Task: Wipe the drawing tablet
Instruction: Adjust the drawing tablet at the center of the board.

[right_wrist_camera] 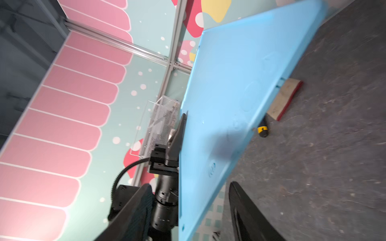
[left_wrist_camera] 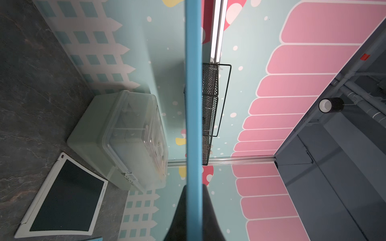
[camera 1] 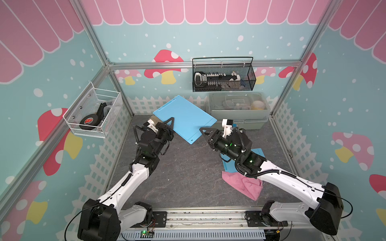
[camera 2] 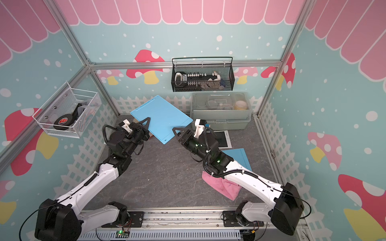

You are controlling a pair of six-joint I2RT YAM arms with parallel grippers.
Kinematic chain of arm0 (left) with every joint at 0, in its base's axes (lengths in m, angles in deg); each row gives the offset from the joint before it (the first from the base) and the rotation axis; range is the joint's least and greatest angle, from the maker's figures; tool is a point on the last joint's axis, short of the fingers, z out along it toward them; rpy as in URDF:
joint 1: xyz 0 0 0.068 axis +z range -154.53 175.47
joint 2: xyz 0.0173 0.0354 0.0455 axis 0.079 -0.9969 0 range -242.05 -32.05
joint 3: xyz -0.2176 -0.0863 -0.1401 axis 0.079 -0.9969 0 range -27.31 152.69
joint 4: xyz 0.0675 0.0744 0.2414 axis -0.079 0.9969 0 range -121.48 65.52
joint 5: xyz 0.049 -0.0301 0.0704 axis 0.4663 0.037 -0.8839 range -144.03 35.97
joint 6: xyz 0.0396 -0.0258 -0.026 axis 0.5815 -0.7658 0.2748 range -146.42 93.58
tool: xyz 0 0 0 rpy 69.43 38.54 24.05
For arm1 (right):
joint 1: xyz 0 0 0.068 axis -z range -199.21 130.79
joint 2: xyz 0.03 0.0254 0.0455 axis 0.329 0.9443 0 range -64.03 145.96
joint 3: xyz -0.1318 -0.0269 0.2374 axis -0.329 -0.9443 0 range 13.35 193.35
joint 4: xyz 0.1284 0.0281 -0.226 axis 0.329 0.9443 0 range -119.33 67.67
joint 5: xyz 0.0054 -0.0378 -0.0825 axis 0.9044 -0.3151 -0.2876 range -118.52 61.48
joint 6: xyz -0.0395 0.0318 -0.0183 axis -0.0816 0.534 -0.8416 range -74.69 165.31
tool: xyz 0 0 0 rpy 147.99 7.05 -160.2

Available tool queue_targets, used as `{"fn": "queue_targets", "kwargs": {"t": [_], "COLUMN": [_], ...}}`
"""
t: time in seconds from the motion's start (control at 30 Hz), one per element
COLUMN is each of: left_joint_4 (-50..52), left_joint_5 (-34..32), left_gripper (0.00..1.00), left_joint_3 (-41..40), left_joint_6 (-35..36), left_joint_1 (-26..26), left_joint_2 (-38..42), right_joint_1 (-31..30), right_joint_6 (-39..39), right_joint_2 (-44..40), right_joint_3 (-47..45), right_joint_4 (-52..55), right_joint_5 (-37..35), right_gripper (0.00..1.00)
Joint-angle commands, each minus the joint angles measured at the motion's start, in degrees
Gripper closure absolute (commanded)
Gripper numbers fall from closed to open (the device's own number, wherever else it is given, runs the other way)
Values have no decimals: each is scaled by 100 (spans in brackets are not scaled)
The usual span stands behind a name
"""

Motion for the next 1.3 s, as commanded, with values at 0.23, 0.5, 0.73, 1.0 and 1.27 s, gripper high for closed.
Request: {"fn": "queue_targets", "kwargs": {"t": [0.23, 0.5, 0.73, 1.0, 1.27], "left_joint_4": [-1434, -1115, 2747, 8634, 9147], "left_joint_5": [-315, -395, -127, -948, -623], "left_gripper": [100, 72, 18, 18, 20], "left_joint_3": [-415, -516, 407, 2705, 1995], "left_joint_6": [-284, -321, 542, 3157, 3955], "left_joint_1": [-338, -487, -383, -24, 175], "left_joint_2": [-159, 42, 748, 634, 784], "right_joint_1": [-34, -31, 396, 1011, 704], "right_joint_6": [580, 269, -621, -2052, -2109], "right_joint_2": [981, 1345, 974, 329, 1029], "right_joint_3": [325, 638, 774, 15, -1756], "right_joint_4": [-1647, -1666, -606, 1147, -418], "right_joint_5": [-317, -259, 304, 2367, 3954], "right_gripper": [70, 100, 100, 100, 100]}}
